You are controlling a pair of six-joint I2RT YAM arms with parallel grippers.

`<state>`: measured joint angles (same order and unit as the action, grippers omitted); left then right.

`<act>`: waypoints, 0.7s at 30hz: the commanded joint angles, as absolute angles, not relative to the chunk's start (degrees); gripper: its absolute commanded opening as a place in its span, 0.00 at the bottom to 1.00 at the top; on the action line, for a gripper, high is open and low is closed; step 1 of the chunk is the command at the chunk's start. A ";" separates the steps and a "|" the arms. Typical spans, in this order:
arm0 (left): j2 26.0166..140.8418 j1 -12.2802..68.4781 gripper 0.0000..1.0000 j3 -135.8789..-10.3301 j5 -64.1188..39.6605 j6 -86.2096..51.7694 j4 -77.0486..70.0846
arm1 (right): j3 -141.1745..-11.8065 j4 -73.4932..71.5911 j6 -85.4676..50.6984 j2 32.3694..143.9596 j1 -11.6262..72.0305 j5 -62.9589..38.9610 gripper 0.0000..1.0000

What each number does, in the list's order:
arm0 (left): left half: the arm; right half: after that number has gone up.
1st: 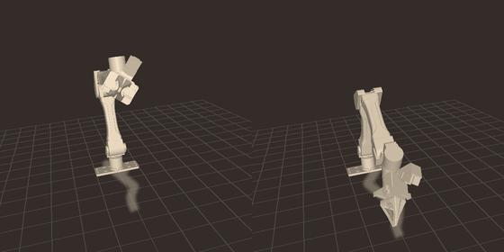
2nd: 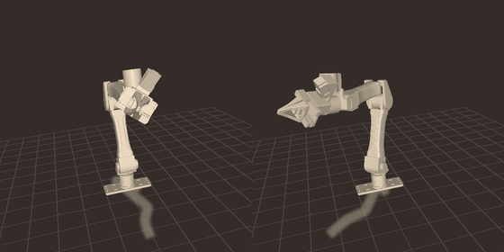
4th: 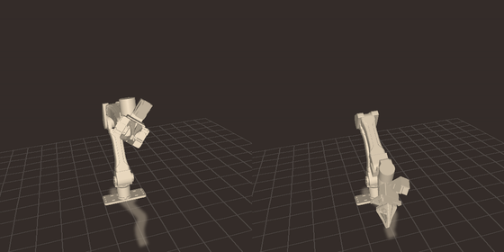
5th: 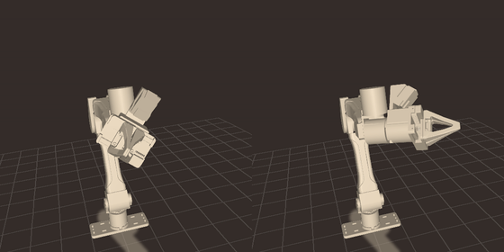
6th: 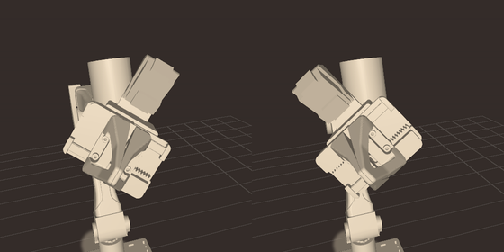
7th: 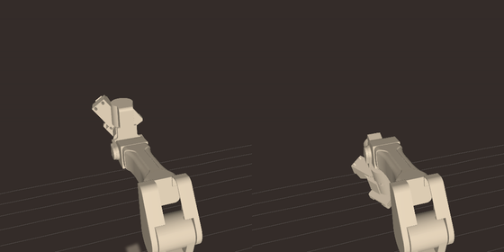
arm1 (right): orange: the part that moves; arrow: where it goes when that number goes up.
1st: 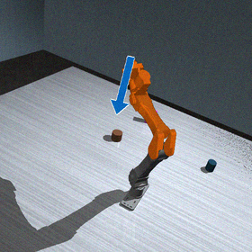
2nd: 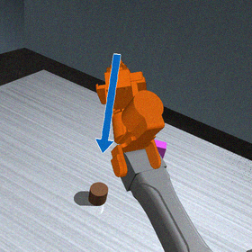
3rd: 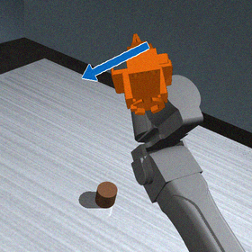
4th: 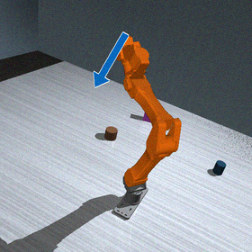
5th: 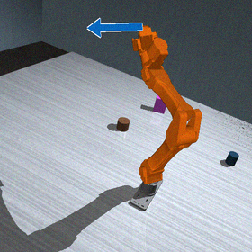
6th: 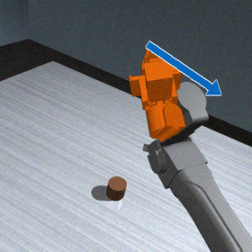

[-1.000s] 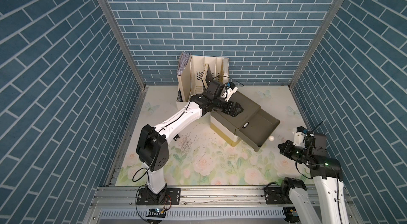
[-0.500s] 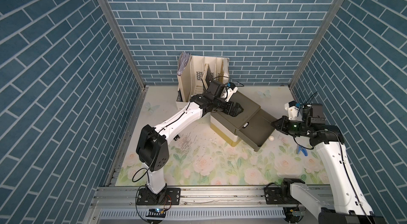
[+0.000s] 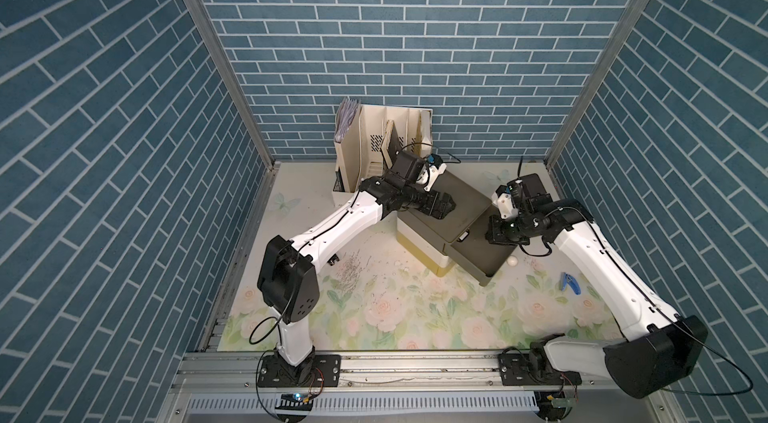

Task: Take the keys out of the drawer
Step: Open the drawer in the storage box.

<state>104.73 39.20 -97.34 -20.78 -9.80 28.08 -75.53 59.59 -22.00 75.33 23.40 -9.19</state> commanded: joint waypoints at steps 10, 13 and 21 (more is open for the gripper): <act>109.46 39.55 0.96 -100.11 -14.81 -8.17 38.71 | -80.04 73.39 -18.79 81.12 29.01 5.41 0.00; 109.77 39.55 0.96 -100.15 -14.59 -7.90 38.85 | -79.19 74.78 -18.82 80.96 29.14 6.76 0.00; 110.39 39.99 0.96 -100.36 -14.69 -7.90 38.32 | -75.96 76.55 -18.85 78.29 29.17 7.39 0.00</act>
<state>106.96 39.72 -101.03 -15.97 -7.79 31.31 -77.58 72.77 -20.47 80.29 28.88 5.96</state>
